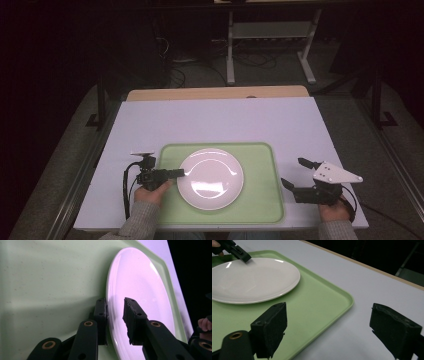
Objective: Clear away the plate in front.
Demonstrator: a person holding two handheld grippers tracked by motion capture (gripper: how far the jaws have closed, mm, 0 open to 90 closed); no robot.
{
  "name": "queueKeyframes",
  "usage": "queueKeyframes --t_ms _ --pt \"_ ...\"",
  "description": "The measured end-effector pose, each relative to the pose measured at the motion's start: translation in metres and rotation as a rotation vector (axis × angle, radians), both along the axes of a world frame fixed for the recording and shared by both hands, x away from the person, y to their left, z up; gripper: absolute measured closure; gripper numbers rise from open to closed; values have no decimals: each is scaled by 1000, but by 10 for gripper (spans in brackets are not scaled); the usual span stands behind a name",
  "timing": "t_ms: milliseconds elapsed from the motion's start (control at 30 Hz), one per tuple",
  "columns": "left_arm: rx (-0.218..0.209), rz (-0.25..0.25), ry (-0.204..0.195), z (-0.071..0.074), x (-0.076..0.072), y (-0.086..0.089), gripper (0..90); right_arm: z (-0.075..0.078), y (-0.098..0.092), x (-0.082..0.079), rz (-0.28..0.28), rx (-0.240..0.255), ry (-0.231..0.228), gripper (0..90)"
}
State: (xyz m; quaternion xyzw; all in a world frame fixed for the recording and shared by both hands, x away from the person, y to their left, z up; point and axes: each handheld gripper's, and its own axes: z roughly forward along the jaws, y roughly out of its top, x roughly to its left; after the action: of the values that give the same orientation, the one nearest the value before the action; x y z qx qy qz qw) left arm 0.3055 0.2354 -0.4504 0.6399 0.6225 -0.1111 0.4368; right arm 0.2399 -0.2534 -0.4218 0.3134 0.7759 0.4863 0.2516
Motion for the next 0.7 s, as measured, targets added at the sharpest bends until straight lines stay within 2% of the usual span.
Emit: queueKeyframes --t_ms 200,300,700 --pt "16 8 -37 6 -1 5 695 0 -1 0 -2 1 -1 136" --pt "38 10 -62 10 -3 8 688 0 -1 0 -3 -2 0 136" --pt "112 -4 -200 31 -11 22 637 -2 -1 2 -10 -14 12 136"
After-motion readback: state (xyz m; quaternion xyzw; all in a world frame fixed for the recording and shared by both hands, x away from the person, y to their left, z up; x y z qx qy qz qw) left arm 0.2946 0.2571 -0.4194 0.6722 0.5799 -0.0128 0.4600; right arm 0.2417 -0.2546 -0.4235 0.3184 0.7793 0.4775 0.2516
